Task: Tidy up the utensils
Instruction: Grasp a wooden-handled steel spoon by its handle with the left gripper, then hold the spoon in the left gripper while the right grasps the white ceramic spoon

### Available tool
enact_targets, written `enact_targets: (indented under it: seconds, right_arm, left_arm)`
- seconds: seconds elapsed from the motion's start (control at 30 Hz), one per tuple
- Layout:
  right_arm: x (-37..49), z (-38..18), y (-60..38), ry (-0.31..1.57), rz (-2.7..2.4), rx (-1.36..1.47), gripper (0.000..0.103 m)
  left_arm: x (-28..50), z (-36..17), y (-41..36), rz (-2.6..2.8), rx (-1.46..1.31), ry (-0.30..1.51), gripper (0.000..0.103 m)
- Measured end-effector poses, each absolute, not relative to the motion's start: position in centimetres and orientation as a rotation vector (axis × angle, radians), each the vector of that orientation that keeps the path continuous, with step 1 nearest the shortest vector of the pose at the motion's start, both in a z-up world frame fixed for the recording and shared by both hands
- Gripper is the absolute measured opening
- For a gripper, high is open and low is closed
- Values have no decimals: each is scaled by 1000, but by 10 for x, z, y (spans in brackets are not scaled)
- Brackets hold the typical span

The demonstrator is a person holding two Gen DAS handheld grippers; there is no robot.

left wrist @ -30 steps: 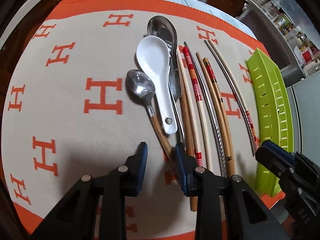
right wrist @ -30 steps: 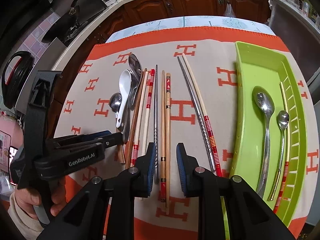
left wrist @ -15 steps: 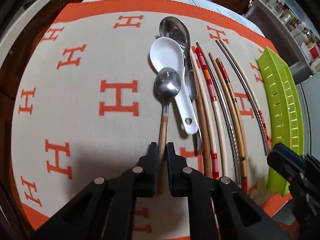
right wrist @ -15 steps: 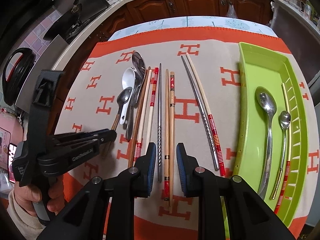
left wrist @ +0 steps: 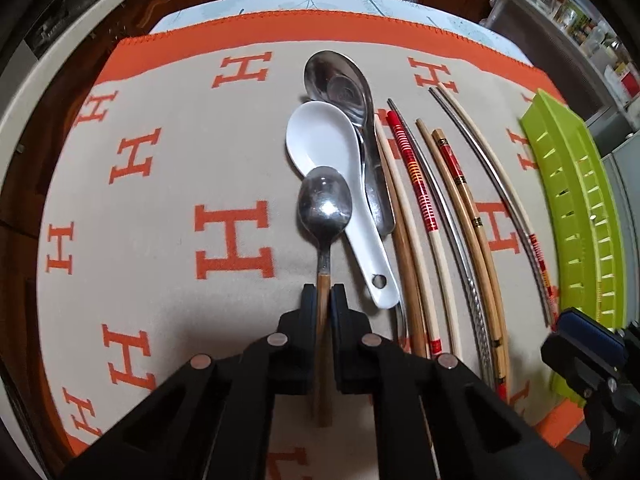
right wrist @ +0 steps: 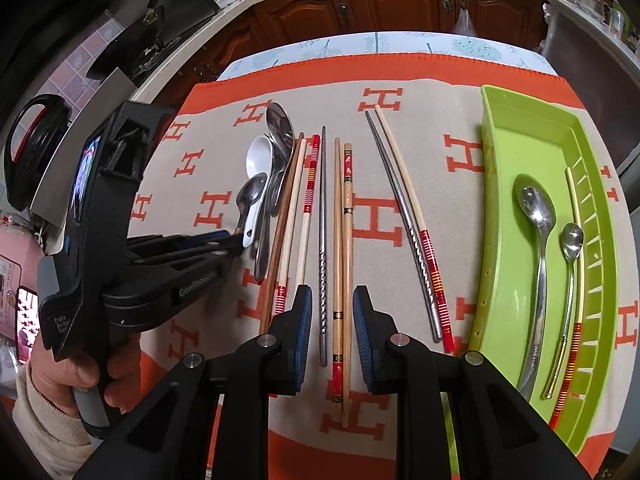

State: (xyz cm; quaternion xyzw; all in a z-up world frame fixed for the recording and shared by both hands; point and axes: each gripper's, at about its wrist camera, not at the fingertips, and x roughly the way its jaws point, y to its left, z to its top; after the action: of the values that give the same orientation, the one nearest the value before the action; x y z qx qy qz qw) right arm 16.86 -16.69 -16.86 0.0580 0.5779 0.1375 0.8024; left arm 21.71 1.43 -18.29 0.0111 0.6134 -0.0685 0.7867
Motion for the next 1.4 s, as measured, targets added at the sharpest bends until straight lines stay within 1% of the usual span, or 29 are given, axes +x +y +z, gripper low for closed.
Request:
enact_targets:
  seconds: [0.3,0.53,0.67,0.97,1.23,1.4]
  right_arm:
    - [192,-158,-144,1244,407,178,21]
    - [235,-169,-109,1276,453,239,21]
    - [268,-174,-97,1258,403,240,21]
    - [326,-195,-76,1275,328,179,21]
    - [331,-209,-51,1298,354,112,21]
    - [334,-210,-45,1302,388,131,21]
  left_arm:
    - [192,-174,60,-165,-84,1298,4]
    - [177,-155,94,-152,-147,1241,4]
    - [171,-149,108,-150,-170,1220,4]
    - [172,-158,119,-163,-204,1228,4]
    - [170,-171,122,-178,-203,1269,4]
    - [174,-177,125,-165,-216,1295,4]
